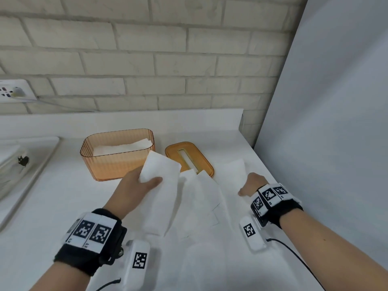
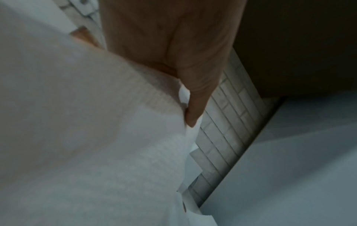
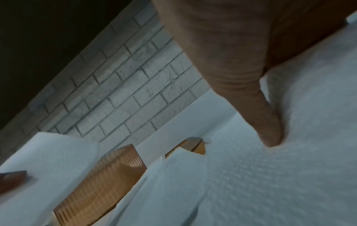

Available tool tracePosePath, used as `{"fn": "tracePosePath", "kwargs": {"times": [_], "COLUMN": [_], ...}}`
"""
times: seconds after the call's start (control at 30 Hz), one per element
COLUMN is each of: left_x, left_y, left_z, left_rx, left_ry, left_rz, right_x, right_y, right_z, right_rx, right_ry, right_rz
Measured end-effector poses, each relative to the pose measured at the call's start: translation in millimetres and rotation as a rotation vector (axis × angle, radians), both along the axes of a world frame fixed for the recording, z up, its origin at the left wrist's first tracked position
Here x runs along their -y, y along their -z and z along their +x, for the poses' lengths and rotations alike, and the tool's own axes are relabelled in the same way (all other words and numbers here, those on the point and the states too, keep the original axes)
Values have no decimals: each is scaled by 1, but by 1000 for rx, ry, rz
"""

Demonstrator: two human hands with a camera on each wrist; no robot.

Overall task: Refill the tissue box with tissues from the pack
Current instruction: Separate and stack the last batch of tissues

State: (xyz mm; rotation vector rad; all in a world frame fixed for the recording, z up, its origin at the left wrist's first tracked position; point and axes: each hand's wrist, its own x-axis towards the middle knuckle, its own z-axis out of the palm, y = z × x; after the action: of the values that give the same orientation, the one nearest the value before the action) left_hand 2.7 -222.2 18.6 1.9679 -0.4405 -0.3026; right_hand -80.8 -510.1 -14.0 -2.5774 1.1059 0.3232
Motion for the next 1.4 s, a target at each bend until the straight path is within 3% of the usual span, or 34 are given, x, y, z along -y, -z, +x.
{"fn": "tracePosePath", "kwargs": {"times": [0.1, 0.3, 0.47, 0.57, 0.7, 0.93, 1.1, 1.2, 1.3, 1.33, 1.4], "left_x": [-12, -19, 3, 23, 43, 35, 33, 30, 22, 19, 17], "left_y": [7, 25, 26, 23, 7, -13, -17, -12, -10, -9, -9], "left_z": [-6, -9, -20, -33, -51, -52, -62, -62, -56, -54, -53], "left_rx": [-179, -453, -550, -612, -624, -670, -636, -557, -532, -529, -526], "left_ry": [-128, -236, -195, -110, 2, 4, 28, -38, -84, -96, -104], "left_rz": [-204, -454, -528, -594, -745, -936, -954, -894, -879, -879, -863], "right_x": [14, 25, -6, -30, -58, -71, -81, -84, -76, -75, -79], "right_y": [-6, -53, -71, -67, -55, -48, -52, -54, -66, -73, -90], "right_z": [0, -14, -30, -35, -38, -45, -43, -42, -43, -43, -44], "right_rx": [85, 500, 836, 863, 755, 627, 615, 600, 751, 828, 956], "right_ry": [5, -74, -87, -184, -217, -282, -308, -351, -296, -261, -189], "right_rz": [52, 278, 999, 1205, 1122, 902, 824, 662, 481, 502, 727]}}
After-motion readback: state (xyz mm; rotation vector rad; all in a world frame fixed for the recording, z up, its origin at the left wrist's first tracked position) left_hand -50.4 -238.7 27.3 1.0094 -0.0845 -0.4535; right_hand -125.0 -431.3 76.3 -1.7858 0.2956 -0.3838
